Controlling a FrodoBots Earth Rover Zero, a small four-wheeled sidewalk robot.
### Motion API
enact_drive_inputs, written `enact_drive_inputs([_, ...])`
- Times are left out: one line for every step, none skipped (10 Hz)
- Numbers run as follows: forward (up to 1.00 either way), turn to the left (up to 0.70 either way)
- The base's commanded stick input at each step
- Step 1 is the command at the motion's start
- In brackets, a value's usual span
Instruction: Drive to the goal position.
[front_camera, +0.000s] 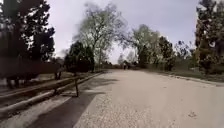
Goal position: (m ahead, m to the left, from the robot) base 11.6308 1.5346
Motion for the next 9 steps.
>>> enact_drive_inputs([0.70, 0.00])
enact_drive_inputs([0.70, 0.00])
enact_drive_inputs([0.70, 0.00])
enact_drive_inputs([0.70, 0.00])
enact_drive_inputs([0.70, 0.00])
enact_drive_inputs([0.70, 0.00])
enact_drive_inputs([0.70, 0.00])
enact_drive_inputs([0.70, 0.00])
enact_drive_inputs([0.70, 0.00])
